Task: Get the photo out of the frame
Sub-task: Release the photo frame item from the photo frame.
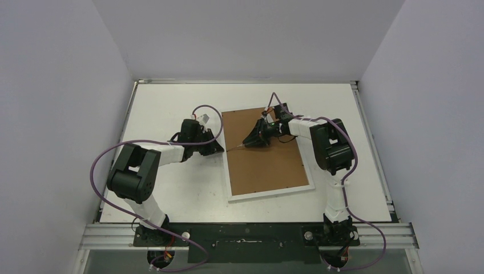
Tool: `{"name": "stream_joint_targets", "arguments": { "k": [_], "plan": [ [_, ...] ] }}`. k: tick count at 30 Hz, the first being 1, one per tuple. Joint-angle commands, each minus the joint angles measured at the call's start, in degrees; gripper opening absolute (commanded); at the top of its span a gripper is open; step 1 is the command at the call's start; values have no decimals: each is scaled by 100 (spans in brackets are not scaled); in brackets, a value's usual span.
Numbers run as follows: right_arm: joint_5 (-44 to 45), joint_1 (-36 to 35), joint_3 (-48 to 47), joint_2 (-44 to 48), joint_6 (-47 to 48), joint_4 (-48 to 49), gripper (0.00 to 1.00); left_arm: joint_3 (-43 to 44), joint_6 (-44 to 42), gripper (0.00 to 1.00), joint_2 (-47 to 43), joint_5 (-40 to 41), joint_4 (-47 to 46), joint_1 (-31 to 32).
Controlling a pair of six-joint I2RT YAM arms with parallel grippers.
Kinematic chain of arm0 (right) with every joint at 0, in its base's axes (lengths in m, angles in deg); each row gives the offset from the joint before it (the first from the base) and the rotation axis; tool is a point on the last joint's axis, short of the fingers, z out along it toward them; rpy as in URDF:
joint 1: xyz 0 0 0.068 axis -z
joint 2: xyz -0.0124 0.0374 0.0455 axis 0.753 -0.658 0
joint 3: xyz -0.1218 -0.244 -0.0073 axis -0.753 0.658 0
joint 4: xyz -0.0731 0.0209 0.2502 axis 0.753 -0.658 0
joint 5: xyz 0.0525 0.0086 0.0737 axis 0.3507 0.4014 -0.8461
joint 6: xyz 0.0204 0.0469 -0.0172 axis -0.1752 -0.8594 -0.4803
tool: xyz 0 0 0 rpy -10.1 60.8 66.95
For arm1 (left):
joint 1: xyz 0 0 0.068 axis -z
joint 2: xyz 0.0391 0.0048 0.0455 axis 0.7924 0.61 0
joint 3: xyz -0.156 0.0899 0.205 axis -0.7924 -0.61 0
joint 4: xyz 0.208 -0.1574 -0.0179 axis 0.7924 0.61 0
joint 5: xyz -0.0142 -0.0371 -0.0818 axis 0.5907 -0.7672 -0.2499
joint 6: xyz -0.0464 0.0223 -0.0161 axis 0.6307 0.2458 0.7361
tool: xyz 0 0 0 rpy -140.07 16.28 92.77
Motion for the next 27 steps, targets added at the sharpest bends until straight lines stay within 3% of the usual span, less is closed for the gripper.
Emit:
{"name": "stream_joint_targets", "arguments": {
  "k": [1,14,27],
  "plan": [
    [109,-723,116,-193,-238,347,5,193,49,6,255,-178,-417,301],
    [190,-980,49,-24,-616,559,5,118,181,4,255,-160,-547,416],
    [1388,-1375,-789,636,-274,-1084,5,25,297,4,181,9,-586,495]
  ]
}}
